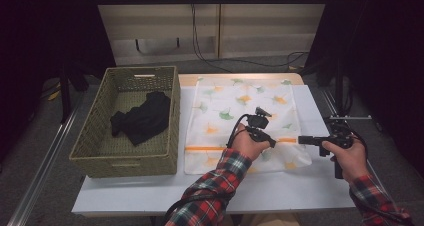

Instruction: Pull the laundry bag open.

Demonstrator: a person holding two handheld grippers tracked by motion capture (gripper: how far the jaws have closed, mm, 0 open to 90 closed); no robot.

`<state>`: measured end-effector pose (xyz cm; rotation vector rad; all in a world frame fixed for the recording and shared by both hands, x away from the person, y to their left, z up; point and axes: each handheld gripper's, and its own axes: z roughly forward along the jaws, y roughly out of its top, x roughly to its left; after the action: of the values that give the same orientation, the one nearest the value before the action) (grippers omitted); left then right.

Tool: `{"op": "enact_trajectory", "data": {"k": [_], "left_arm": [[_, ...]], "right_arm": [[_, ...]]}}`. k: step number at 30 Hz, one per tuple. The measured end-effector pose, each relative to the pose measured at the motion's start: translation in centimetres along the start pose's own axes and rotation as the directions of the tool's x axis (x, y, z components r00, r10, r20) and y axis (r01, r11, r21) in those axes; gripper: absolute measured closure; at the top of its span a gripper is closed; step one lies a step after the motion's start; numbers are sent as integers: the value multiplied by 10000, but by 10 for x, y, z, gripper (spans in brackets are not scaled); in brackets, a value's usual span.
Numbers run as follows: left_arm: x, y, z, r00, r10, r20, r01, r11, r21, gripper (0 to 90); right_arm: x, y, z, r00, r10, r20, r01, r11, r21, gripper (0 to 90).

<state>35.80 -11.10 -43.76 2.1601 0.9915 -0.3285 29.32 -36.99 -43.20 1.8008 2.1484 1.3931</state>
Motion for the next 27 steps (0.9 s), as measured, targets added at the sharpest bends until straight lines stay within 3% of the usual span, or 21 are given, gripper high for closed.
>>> {"op": "enact_trajectory", "data": {"k": [3, 4, 5, 6, 9, 17, 27], "left_arm": [[3, 0, -2, 9997, 181, -140, -179, 9997, 143, 900], [3, -1, -2, 10000, -11, -91, 11, 10000, 21, 900], [5, -1, -4, 9998, 168, -128, -165, 9997, 204, 900], [5, -2, -3, 9998, -77, -157, 77, 10000, 26, 900], [10, -3, -7, 9999, 39, -149, -35, 9997, 222, 900], [10, -2, -9, 9997, -226, -56, 227, 9997, 99, 900], [16, -4, -14, 9995, -74, -310, 84, 9995, 317, 900]], "right_arm": [[0, 0, 0, 10000, -4, 52, 4, 10000, 4, 869], [-1, 0, -1, 10000, 36, 26, -36, 10000, -1, 869], [-1, 0, -1, 10000, 65, 44, -65, 10000, 19, 869], [-2, 0, -1, 10000, 11, 99, -11, 10000, 3, 869], [-4, -1, -2, 9999, 117, 98, -117, 9999, 17, 869], [-4, -1, -1, 9999, 80, 127, -81, 9999, 77, 869], [-7, -1, -3, 9995, 65, 323, -69, 9999, 103, 869]]}}
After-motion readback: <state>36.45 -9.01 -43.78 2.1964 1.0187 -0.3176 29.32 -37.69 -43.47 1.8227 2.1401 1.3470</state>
